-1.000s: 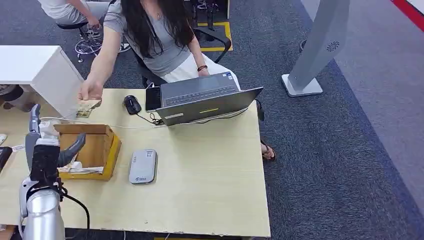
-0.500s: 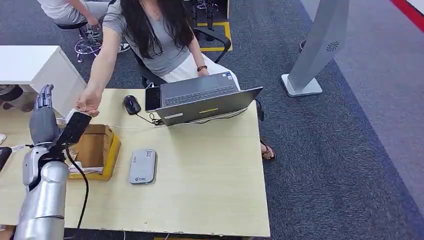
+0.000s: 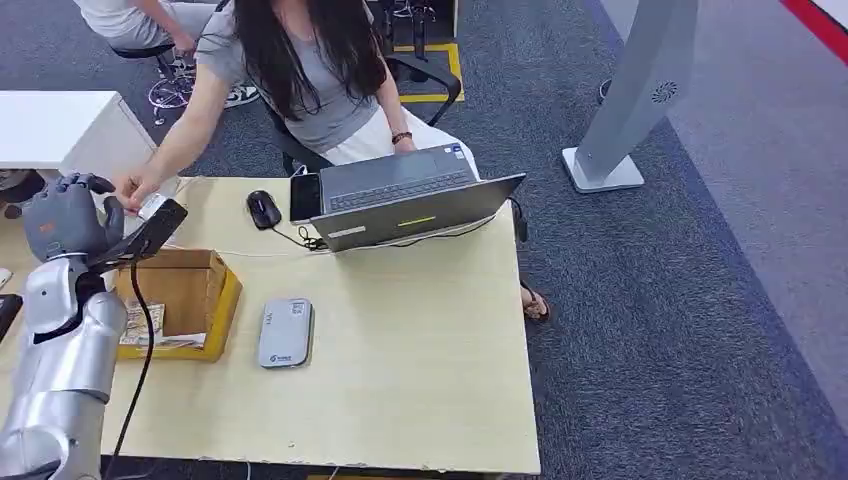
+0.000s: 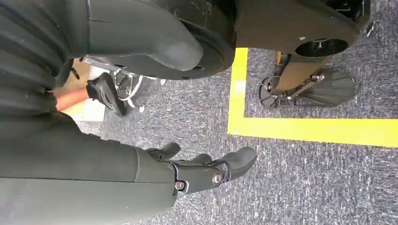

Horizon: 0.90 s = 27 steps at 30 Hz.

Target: Pass the card to the sensor for recognition and then transmit it.

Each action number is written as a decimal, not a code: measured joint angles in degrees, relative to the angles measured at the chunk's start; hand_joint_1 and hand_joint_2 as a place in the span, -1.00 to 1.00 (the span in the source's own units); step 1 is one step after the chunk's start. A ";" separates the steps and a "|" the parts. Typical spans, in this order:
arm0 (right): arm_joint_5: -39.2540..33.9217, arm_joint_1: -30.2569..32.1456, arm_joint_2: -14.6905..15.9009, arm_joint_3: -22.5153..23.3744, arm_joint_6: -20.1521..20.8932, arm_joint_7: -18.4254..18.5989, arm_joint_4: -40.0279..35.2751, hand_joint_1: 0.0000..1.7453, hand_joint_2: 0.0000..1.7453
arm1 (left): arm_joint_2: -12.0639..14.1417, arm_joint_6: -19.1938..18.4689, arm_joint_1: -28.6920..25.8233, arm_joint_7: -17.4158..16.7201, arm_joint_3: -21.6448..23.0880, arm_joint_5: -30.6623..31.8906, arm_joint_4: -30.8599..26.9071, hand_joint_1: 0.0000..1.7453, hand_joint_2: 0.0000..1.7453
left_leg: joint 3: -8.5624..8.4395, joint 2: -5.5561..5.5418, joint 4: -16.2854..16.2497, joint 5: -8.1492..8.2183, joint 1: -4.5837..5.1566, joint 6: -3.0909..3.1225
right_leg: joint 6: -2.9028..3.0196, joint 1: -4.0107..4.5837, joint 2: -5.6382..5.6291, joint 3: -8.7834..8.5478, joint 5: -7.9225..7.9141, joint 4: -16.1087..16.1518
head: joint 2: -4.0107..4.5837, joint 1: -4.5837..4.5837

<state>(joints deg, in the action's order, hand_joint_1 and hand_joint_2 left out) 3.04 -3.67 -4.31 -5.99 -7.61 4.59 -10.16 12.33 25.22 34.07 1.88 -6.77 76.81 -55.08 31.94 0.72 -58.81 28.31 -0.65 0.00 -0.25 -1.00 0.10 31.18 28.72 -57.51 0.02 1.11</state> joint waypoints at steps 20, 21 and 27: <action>0.20 -0.01 0.02 -0.15 0.07 -0.04 0.00 -1.00 1.00 | 0.74 -0.04 1.31 0.15 1.11 -0.02 3.45 1.00 1.00 | 0.01 0.04 0.00 0.00 -0.01 0.00 | 0.01 0.02 -0.03 0.01 0.00 0.00 | 0.00 0.02; 0.20 -0.01 0.02 -0.15 0.07 -0.04 0.00 -1.00 1.00 | 0.76 -0.04 1.31 0.15 1.11 -0.02 3.45 1.00 1.00 | 0.01 0.04 0.00 0.00 -0.01 0.00 | 0.01 0.02 -0.03 0.01 0.00 0.00 | 0.00 0.02; 0.20 -0.01 0.02 -0.15 0.07 -0.04 0.00 -1.00 1.00 | 0.76 -0.07 1.31 0.15 1.14 -0.02 3.63 1.00 1.00 | 0.01 0.04 0.00 0.00 -0.01 0.00 | 0.01 0.02 -0.03 0.01 0.00 0.00 | 0.00 0.02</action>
<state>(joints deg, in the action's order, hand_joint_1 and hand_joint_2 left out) 3.24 -3.67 -4.28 -6.14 -7.54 4.55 -10.16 13.09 25.16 35.38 2.03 -5.64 76.78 -51.45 31.95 0.76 -58.81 28.31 -0.66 0.00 -0.25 -0.99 0.07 31.19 28.72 -57.51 0.02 1.14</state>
